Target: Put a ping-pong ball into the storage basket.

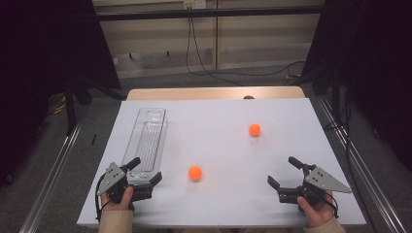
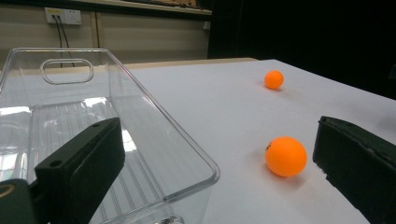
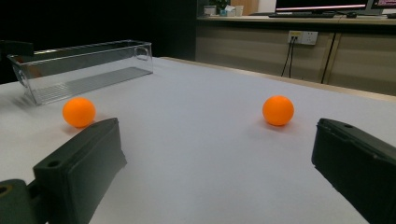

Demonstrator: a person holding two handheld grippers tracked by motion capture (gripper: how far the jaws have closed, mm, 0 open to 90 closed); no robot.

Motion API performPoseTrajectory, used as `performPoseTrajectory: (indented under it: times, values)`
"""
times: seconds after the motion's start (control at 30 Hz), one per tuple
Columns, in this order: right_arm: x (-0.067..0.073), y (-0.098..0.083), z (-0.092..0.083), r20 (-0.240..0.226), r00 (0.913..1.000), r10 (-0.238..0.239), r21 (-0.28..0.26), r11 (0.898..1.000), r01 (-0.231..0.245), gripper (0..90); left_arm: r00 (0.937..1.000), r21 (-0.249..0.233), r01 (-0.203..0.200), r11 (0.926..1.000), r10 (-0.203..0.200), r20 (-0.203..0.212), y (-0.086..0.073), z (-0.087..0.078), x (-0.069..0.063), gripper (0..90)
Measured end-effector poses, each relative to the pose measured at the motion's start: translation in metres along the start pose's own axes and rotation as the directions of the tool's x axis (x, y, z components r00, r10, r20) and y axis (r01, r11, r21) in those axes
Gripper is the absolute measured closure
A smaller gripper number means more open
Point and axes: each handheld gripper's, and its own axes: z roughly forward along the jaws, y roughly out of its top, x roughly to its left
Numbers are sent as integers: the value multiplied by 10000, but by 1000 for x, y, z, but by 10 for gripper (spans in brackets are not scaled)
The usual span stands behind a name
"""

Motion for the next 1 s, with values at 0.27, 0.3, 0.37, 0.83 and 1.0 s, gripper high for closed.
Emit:
performPoseTrajectory:
  times: [0.27, 0.3, 0.37, 0.83, 1.0]
  values:
    - [0, 0, 0, -86, 10000, 23, -25, 10000, -23, 14, 10000, 62, 20, 10000, -20, 76, 0, 1, -1, 21]
    - [0, 0, 0, -100, 9999, 18, -8, 10000, -18, 14, 9999, 73, 46, 10000, -47, 96, 0, 1, -1, 21]
    - [0, 0, 0, -124, 9999, 1, -5, 10000, -1, 14, 9999, 47, 91, 9999, -91, 130, 1, 2, -1, 21]
    - [1, 0, 1, -207, 9998, 18, -26, 10000, -19, 16, 9994, 76, 116, 9999, -118, 332, 2, 4, -2, 19]
    - [1, 0, 1, -239, 9997, 37, -35, 10000, -38, 16, 9992, 150, 118, 9998, -124, 378, 2, 6, -4, 19]
